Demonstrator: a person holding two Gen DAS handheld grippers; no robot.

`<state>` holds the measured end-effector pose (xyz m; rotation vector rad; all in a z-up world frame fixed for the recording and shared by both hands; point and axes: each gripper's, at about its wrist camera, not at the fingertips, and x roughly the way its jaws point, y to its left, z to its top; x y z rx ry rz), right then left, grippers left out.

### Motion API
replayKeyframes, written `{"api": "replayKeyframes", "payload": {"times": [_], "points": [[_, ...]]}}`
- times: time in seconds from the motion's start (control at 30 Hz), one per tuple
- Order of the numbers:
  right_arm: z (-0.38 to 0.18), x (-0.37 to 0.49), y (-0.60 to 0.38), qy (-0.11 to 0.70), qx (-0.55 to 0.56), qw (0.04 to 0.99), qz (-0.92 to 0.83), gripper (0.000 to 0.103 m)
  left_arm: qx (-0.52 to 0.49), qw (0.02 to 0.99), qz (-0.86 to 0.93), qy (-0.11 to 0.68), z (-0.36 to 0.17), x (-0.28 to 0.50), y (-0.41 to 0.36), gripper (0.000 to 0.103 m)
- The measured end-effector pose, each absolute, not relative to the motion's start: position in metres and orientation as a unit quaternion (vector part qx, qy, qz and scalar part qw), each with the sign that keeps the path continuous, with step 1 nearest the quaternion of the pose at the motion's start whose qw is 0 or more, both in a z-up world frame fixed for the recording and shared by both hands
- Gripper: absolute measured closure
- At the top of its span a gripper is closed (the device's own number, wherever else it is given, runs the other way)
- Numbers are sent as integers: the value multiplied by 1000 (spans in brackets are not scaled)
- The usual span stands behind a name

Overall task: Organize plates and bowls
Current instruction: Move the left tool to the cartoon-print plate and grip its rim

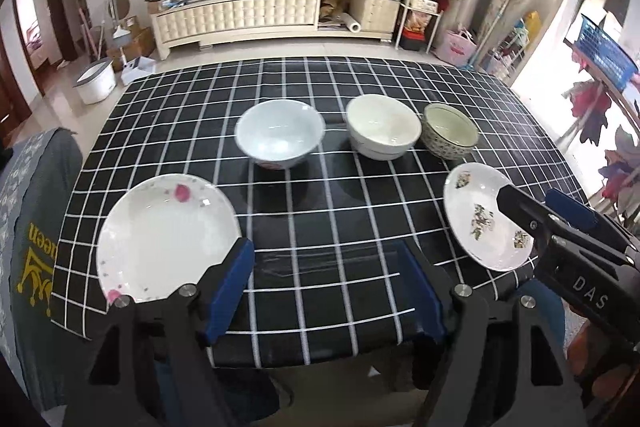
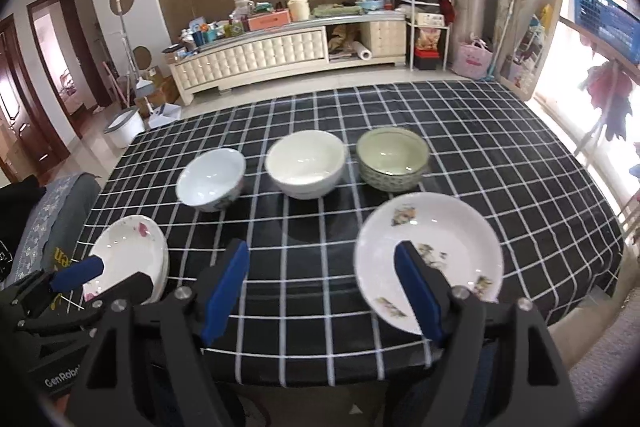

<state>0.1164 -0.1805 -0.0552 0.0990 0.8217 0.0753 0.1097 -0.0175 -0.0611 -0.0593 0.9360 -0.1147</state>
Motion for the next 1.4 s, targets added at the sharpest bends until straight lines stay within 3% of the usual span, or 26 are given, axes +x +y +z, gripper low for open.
{"api": "replayKeyframes", "payload": {"times": [0.4, 1.23, 1.4], "points": [[-73, 131, -253, 423, 74, 903, -11, 24, -26, 876, -95, 472, -77, 147, -82, 31], [-151, 184, -359, 503, 144, 851, -32, 24, 19, 826, -119, 550, -161, 219, -193, 31], [-161, 190, -355, 516, 149, 844, -1, 27, 20, 813, -125, 568, -179, 228, -199, 45]]}}
